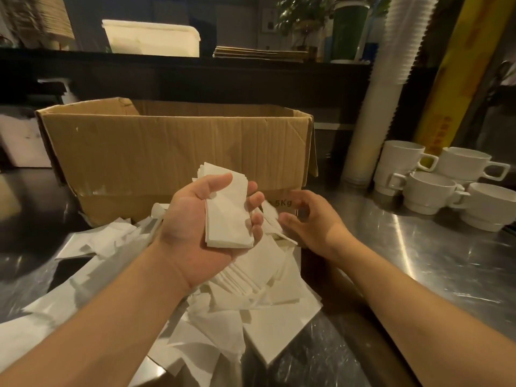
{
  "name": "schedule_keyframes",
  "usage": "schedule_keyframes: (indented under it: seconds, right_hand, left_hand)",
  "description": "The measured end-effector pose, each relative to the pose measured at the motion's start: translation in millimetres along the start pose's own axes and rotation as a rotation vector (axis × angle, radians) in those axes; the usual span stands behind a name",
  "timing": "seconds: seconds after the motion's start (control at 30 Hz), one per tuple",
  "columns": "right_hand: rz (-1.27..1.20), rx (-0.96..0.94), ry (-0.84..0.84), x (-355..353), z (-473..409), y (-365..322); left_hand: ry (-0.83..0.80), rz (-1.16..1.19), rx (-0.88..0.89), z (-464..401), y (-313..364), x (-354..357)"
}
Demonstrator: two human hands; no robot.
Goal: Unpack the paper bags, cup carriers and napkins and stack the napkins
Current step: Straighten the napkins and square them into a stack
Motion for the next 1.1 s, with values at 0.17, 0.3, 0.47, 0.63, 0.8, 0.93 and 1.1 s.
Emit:
schedule_keyframes:
  seconds: [0.17, 0.3, 0.47, 0.63, 0.8, 0.93, 1.1]
  right_hand:
    - [-0.015, -0.09, -0.155, 8.4, 4.8, -8.2]
    - [-0.01, -0.108, -0.238, 14.8, 7.1, -9.8]
    - [0.004, -0.109, -0.26, 19.0, 8.0, -9.0]
    - [0.051, -0.123, -0.302, 23.4, 10.8, -15.0]
    - [0.124, -0.173, -0.261, 25.7, 9.8, -16.8]
    - [0.165, -0.141, -0.187, 21.0, 7.6, -14.6]
    - [0.245, -0.204, -0.143, 17.2, 10.2, -19.9]
  left_hand:
    - [-0.031, -0.005, -0.014, -3.0, -1.3, -0.8]
    - [-0.017, -0.003, -0.01, -2.2, -1.9, 0.7]
    - [-0.023, 0.019, -0.026, -1.4, -3.6, 1.9]
    - [-0.022, 0.019, -0.024, -0.9, -3.8, 2.3]
    - [-0.006, 0.012, -0.022, -0.8, -4.2, 1.6]
    - [-0.003, 0.016, -0.023, -0.2, -4.5, 1.7]
    - [0.004, 0.026, -0.022, 0.0, -4.9, 1.9]
Point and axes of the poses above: each hand's wrist, its own z-axis away from the middle knuckle, its own x-axis out of the palm, y = z × x, the point moved 8 cm from there along -z, towards the middle knuckle, and after that the axes turned 1 degree about -x, right-handed, at the moved point
